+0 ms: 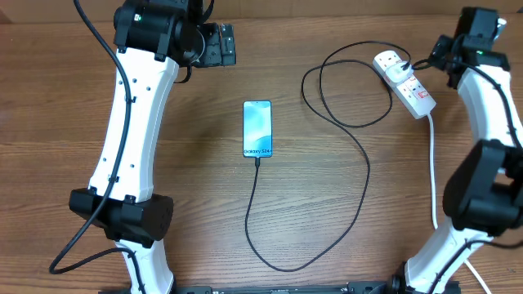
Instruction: Plug charger to phone and switch on socket
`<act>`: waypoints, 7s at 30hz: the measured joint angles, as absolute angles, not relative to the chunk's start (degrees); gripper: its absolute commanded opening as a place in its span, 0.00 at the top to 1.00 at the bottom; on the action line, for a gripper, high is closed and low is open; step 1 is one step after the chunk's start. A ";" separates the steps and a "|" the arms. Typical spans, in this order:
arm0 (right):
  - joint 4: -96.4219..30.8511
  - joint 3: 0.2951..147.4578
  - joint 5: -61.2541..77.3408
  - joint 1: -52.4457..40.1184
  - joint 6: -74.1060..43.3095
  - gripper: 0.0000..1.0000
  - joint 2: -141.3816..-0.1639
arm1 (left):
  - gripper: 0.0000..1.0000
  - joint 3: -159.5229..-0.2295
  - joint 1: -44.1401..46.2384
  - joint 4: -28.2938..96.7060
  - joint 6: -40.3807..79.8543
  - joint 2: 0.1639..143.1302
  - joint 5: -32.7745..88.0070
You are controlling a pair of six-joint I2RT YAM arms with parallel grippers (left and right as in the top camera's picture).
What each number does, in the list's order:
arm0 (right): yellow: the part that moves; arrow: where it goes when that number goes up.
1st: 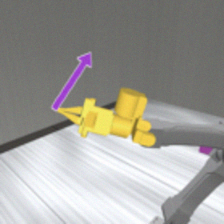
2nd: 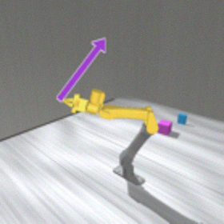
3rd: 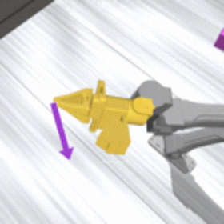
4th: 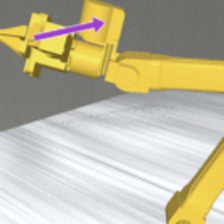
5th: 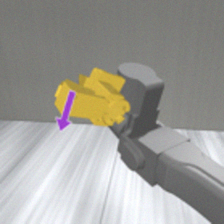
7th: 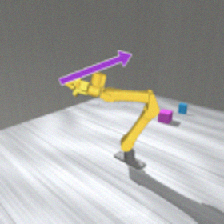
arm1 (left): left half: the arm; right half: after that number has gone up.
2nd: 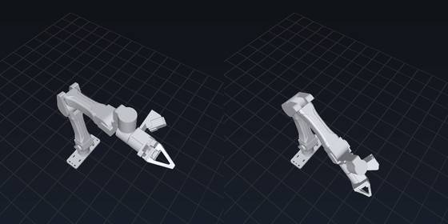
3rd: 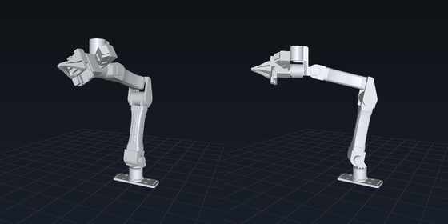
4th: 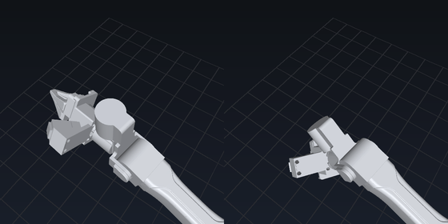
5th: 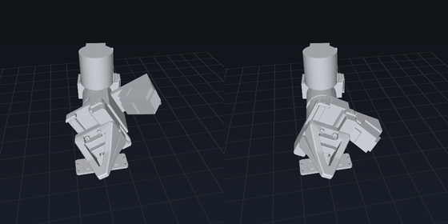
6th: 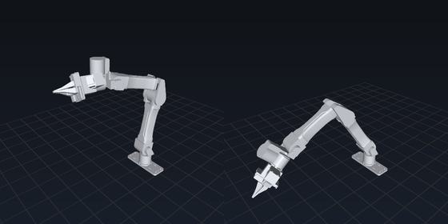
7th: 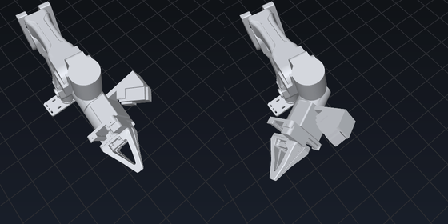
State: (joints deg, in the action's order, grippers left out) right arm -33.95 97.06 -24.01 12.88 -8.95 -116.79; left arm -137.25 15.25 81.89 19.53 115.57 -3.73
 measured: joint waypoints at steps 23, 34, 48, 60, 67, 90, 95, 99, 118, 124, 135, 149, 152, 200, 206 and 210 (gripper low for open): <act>-33.17 97.06 -8.86 15.90 -10.90 0.00 -125.78 | 0.00 -137.25 15.25 81.87 19.53 115.57 -3.73; -32.75 97.03 -4.40 16.47 -12.23 0.00 -128.27 | 0.00 -137.25 15.25 81.87 19.53 115.57 -3.73; -32.93 97.06 -3.22 16.49 -13.47 0.00 -128.81 | 0.00 -137.25 15.25 81.87 19.53 115.57 -3.73; -33.78 97.19 -2.07 17.17 -13.56 0.00 -129.19 | 0.00 -137.25 15.25 81.87 19.53 115.57 -3.73; -35.18 97.67 -1.43 17.28 -13.43 0.00 -129.19 | 0.00 -137.25 15.25 81.87 19.53 115.57 -3.73; -48.75 97.21 4.47 17.47 -10.31 0.00 -123.96 | 0.00 -137.25 15.25 81.87 19.53 115.57 -3.73; -58.54 97.01 4.47 17.45 -11.51 0.00 -110.50 | 0.00 -137.25 15.25 81.87 19.53 115.57 -3.73; -67.09 97.19 4.67 16.73 -11.97 0.00 -97.30 | 0.00 -137.25 15.25 81.87 19.53 115.57 -3.73; -85.58 96.14 7.07 -7.57 -16.25 0.00 -63.55 | 0.00 -137.25 15.25 81.87 19.53 115.57 -3.73; -95.92 93.60 7.22 -8.69 -20.91 0.00 -60.90 | 0.00 -137.25 15.25 81.87 19.53 115.57 -3.73; -96.73 93.30 7.25 -8.71 -22.48 0.00 -61.34 | 0.00 -137.25 15.25 81.87 19.53 115.57 -3.73; -97.10 93.30 7.25 -8.71 -22.48 0.00 -61.34 | 0.00 -137.25 15.25 81.87 19.53 115.57 -3.73; -97.12 93.30 7.16 -8.71 -22.46 0.00 -61.34 | 0.00 -137.25 15.25 81.87 19.53 115.57 -3.73; -30.17 24.27 7.14 -6.68 -13.72 0.00 -1.96 | 0.00 -137.25 15.25 81.89 19.53 115.57 -3.73; -16.62 15.05 8.27 -6.68 -13.50 0.00 -1.04 | 0.00 -137.25 15.25 81.87 19.53 115.57 -3.73; -9.63 10.35 8.75 -6.68 -13.47 0.00 -0.89 | 0.00 -137.25 15.25 81.87 19.53 115.57 -3.73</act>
State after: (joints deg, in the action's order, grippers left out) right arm -9.63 10.35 8.75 -6.68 -13.47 -0.89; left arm -137.25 15.25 81.87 19.53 115.57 -3.73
